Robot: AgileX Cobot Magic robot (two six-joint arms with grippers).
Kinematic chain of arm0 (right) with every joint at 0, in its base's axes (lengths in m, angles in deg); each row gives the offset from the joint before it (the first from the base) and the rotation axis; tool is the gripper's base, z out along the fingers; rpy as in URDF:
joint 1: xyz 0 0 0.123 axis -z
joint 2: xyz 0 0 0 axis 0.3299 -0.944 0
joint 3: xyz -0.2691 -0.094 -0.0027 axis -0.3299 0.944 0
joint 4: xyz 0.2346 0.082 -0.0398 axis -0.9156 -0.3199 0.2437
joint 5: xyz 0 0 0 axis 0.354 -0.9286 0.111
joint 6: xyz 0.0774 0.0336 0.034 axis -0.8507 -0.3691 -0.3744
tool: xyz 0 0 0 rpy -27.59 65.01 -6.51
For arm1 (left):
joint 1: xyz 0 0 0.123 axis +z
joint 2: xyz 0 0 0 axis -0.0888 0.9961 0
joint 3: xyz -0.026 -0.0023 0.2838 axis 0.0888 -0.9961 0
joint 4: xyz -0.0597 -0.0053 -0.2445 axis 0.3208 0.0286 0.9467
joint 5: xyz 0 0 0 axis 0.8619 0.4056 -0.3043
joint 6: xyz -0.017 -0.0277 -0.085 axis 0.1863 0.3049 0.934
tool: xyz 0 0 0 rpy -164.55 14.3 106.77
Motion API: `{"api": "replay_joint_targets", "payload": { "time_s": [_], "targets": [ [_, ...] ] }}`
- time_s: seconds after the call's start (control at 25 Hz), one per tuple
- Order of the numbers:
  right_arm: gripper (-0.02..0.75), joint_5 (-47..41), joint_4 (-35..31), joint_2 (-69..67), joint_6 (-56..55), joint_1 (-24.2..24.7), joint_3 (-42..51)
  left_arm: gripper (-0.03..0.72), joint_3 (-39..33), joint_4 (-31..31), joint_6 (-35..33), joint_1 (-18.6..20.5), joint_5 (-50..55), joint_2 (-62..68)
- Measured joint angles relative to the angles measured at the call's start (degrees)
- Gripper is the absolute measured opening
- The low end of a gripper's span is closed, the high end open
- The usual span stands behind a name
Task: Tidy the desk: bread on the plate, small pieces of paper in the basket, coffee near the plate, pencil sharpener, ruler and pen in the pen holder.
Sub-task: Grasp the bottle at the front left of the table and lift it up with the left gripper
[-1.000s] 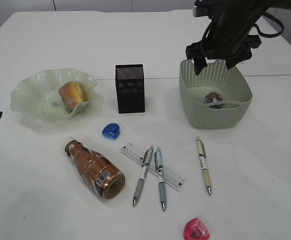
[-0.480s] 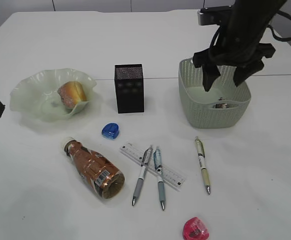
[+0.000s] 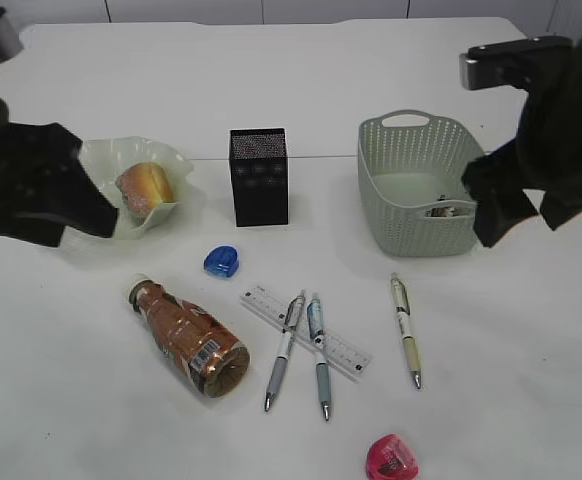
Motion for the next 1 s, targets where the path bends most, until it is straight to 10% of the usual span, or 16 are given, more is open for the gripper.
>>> {"api": "replay_joint_targets", "payload": {
  "time_s": [0.52, 0.76, 1.0],
  "targets": [
    [0.530, 4.6, 0.0, 15.2, 0.4, 0.0, 12.8, 0.416, -0.1, -31.8, 65.2, -28.2, -17.5, 3.4],
    [0.529, 1.1, 0.0, 15.9, 0.4, 0.0, 13.5, 0.408, -0.1, -46.4, 89.5, -29.7, -9.5, 9.4],
    [0.527, 1.6, 0.0, 19.7, 0.4, 0.0, 18.1, 0.410, -0.1, -50.5, 94.7, -29.7, -8.8, 13.3]
  ]
}}
